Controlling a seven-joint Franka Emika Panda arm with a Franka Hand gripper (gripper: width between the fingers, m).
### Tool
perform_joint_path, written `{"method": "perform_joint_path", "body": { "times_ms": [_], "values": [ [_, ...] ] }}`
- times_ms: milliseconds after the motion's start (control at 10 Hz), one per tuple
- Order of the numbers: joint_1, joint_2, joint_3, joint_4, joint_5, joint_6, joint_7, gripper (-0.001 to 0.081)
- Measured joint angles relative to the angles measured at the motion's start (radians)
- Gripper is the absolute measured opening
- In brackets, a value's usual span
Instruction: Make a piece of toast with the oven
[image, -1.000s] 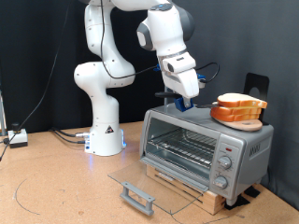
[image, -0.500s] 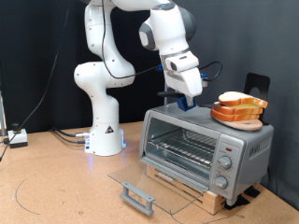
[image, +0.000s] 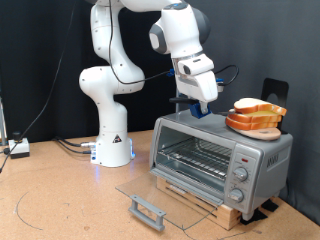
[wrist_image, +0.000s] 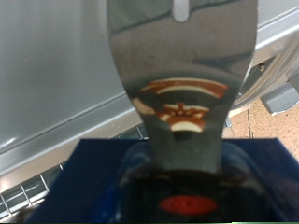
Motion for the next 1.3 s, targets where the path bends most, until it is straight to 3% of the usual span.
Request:
{"method": "perform_joint_path", "body": {
  "times_ms": [700, 900, 1300],
  "values": [
    [-0.008, -0.004, -0.003, -0.001, -0.037, 0.036, -0.018, 0.0391],
    [-0.008, -0.003, 0.009, 0.0, -0.069, 0.083, -0.016, 0.0391],
    [-0.007, -0.001, 0.041, 0.017, -0.079, 0.095, -0.007, 0.0391]
  ]
}}
